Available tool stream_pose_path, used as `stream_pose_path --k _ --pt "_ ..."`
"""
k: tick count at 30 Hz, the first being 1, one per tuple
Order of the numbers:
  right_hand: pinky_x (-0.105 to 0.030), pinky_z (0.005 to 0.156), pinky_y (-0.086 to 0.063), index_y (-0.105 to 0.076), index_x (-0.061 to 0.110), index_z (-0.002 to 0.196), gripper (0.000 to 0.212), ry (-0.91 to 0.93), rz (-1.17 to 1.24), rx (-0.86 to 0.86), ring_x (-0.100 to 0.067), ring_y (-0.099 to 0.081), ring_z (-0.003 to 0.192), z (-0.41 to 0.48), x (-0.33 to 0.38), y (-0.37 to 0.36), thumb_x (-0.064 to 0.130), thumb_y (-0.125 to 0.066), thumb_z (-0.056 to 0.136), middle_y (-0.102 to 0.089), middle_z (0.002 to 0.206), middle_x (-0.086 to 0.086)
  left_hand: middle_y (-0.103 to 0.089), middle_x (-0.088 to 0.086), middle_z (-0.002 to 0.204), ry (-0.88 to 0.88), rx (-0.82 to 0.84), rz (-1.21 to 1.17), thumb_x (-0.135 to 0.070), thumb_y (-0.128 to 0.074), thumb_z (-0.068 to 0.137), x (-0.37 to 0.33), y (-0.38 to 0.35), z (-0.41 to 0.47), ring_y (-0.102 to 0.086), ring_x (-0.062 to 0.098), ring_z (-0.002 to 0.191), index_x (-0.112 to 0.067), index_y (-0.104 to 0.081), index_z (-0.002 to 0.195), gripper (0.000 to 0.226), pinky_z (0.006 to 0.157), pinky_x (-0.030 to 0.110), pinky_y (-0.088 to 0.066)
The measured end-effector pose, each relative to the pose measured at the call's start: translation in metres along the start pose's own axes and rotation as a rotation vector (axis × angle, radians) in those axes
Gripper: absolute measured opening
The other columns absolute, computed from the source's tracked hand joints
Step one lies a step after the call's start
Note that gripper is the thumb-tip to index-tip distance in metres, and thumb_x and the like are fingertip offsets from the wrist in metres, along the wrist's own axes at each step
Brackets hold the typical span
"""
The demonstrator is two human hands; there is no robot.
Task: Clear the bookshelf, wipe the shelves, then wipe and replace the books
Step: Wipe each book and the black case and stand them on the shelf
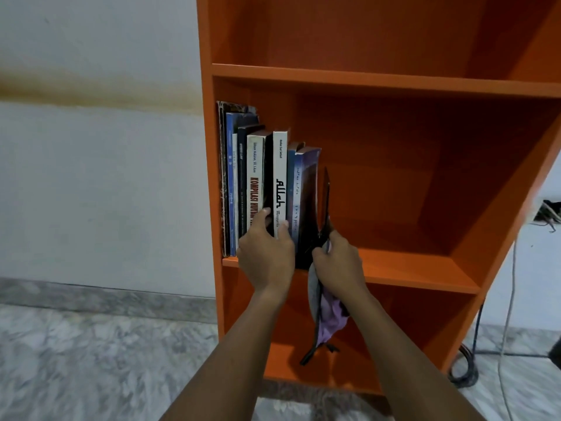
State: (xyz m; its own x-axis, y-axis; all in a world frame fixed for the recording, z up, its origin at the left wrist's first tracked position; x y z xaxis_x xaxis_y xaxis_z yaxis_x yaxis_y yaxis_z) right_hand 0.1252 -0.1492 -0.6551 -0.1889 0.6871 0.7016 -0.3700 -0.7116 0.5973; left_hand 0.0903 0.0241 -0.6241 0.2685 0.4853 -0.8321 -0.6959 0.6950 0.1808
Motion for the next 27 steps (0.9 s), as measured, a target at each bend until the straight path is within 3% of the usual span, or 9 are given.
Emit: stream_pose_path --k 3,8,13,18,20,22,25,27 --pt "-0.034 0.065 -0.044 -0.060 0.012 0.125 0.032 0.003 0.023 -0.003 -0.025 -0.061 0.072 0.001 -0.003 0.000 0.015 -0.053 0.094 -0.066 0.082 -0.007 -0.075 0.004 0.111 -0.035 -0.039 -0.017 -0.020 -0.068 0.095 -0.001 0.001 0.000 -0.072 0.021 0.102 -0.017 -0.060 0.124 0.031 0.082 0.032 -0.056" --pt "-0.035 0.063 -0.046 -0.062 0.012 0.112 0.021 -0.007 0.039 0.000 -0.024 -0.062 0.070 0.005 -0.008 -0.001 0.015 -0.054 0.093 -0.065 0.080 -0.008 -0.073 0.004 0.097 -0.147 0.016 0.123 -0.016 -0.075 0.089 -0.002 -0.008 -0.009 -0.071 0.024 0.086 -0.017 -0.059 0.114 0.030 0.067 0.028 -0.048" --pt "-0.039 0.064 -0.048 -0.061 0.012 0.103 0.014 -0.007 0.046 0.014 -0.027 -0.061 0.070 0.004 -0.008 -0.002 0.016 -0.054 0.092 -0.064 0.079 -0.008 -0.057 0.006 0.146 -0.189 0.031 0.236 -0.022 -0.069 0.094 0.003 -0.021 -0.017 -0.064 0.028 0.121 -0.022 -0.067 0.130 0.036 0.087 0.038 -0.054" --pt "-0.028 0.054 -0.036 -0.059 0.006 0.122 0.030 -0.006 0.034 0.007 -0.020 -0.055 0.066 0.004 -0.012 -0.003 0.016 -0.054 0.093 -0.058 0.075 0.001 -0.033 0.000 0.163 -0.112 0.075 0.350 -0.041 -0.059 0.099 0.003 -0.030 -0.022 -0.062 0.025 0.121 -0.023 -0.059 0.140 0.045 0.083 0.038 -0.054" --pt "-0.031 0.057 -0.043 -0.056 0.007 0.131 0.039 0.001 0.030 0.012 -0.021 -0.059 0.072 0.003 -0.011 -0.003 0.017 -0.054 0.093 -0.061 0.079 0.000 -0.028 -0.004 0.165 -0.081 0.085 0.372 -0.046 -0.060 0.097 0.003 -0.033 -0.023 -0.064 0.024 0.113 -0.021 -0.063 0.134 0.044 0.075 0.037 -0.053" --pt "-0.034 0.062 -0.049 -0.054 0.012 0.137 0.043 0.014 0.033 0.027 -0.023 -0.062 0.075 0.002 -0.010 -0.004 0.016 -0.054 0.093 -0.064 0.084 -0.002 -0.030 -0.007 0.164 -0.068 0.081 0.392 -0.046 -0.063 0.095 0.004 -0.034 -0.021 -0.066 0.024 0.103 -0.018 -0.071 0.120 0.038 0.067 0.034 -0.048" --pt "-0.034 0.055 -0.045 -0.056 0.010 0.130 0.036 0.022 0.041 0.039 -0.016 -0.055 0.062 0.000 -0.010 -0.006 0.014 -0.054 0.095 -0.059 0.075 -0.001 -0.045 -0.005 0.154 -0.042 0.073 0.404 -0.042 -0.065 0.095 0.012 -0.035 -0.016 -0.068 0.023 0.096 -0.016 -0.076 0.106 0.031 0.063 0.030 -0.043" --pt "-0.027 0.049 -0.039 -0.052 0.008 0.136 0.041 0.020 0.027 0.038 -0.014 -0.051 0.058 0.001 -0.012 -0.007 0.015 -0.054 0.096 -0.056 0.071 0.000 -0.054 -0.002 0.145 -0.041 0.063 0.381 -0.039 -0.065 0.094 0.015 -0.036 -0.013 -0.068 0.022 0.095 -0.015 -0.077 0.100 0.028 0.063 0.029 -0.044"
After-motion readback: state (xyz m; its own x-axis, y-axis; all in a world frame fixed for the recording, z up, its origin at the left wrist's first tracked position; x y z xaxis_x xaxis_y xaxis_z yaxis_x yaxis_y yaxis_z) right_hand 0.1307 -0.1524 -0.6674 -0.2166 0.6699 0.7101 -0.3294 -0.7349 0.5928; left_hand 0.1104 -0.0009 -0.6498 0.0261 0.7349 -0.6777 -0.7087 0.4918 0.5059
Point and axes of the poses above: each hand's wrist, its own z-axis towards the middle knuckle, its own y-axis out of the back of the hand, x = y × z, the point moved 8 cm from there along z, towards the middle knuckle
